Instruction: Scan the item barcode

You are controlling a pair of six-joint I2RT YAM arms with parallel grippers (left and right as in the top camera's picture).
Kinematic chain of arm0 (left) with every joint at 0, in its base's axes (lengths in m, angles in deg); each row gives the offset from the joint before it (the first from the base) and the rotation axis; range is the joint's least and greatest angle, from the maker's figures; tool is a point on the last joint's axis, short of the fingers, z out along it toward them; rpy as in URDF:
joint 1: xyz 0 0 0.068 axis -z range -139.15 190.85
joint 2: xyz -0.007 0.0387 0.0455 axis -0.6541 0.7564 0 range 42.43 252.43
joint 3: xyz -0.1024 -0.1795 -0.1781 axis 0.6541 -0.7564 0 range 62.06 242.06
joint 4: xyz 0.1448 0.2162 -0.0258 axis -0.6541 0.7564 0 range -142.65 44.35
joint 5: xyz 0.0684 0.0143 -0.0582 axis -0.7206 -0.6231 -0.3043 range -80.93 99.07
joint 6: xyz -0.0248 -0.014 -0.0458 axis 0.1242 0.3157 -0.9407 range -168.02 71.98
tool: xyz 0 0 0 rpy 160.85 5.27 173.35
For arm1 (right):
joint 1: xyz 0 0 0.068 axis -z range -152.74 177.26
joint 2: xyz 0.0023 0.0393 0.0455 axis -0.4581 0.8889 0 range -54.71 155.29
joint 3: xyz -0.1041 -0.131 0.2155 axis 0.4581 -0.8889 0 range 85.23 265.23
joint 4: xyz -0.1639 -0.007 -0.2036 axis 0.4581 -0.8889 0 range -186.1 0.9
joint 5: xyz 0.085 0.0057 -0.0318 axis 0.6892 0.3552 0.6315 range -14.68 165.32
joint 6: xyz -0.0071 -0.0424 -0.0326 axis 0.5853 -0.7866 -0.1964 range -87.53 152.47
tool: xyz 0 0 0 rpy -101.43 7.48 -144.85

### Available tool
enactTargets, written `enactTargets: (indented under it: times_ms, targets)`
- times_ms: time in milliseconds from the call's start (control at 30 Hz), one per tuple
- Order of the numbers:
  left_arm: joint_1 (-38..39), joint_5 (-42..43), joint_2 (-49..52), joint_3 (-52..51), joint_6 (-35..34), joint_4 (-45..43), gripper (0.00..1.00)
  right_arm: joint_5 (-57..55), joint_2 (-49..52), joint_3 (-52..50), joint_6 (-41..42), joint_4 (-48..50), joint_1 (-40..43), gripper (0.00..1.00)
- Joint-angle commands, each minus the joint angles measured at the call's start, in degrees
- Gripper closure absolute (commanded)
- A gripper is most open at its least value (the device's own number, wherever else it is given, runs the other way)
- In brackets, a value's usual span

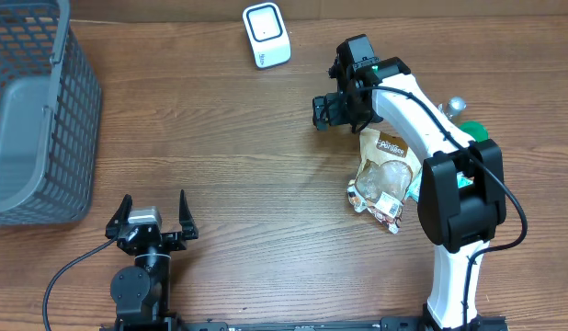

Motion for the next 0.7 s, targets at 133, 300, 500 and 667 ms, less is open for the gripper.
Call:
enactTargets:
  times_ms: [133,300,500,667]
  targets:
    - [0.0,0.7,-0.7,-0.2,1.1,0.0,0.00,0.3,0.0,1.3,0.1,0.2,-0.2,0.00]
    - [0.0,0.7,-0.7,-0.2,1.1,0.0,0.01,0.3,0.0,1.3,0.1,0.2,-0.2,0.00]
    - [0.0,0.7,-0.7,-0.2,1.1,0.0,0.00,0.3,-0.3,1.3,0.1,0.2,-0.2,0.00]
    - [0.0,0.7,-0.7,-0.2,1.1,0.0,0.00,0.3,-2.9,1.3,0.1,0.2,-2.3,0.00]
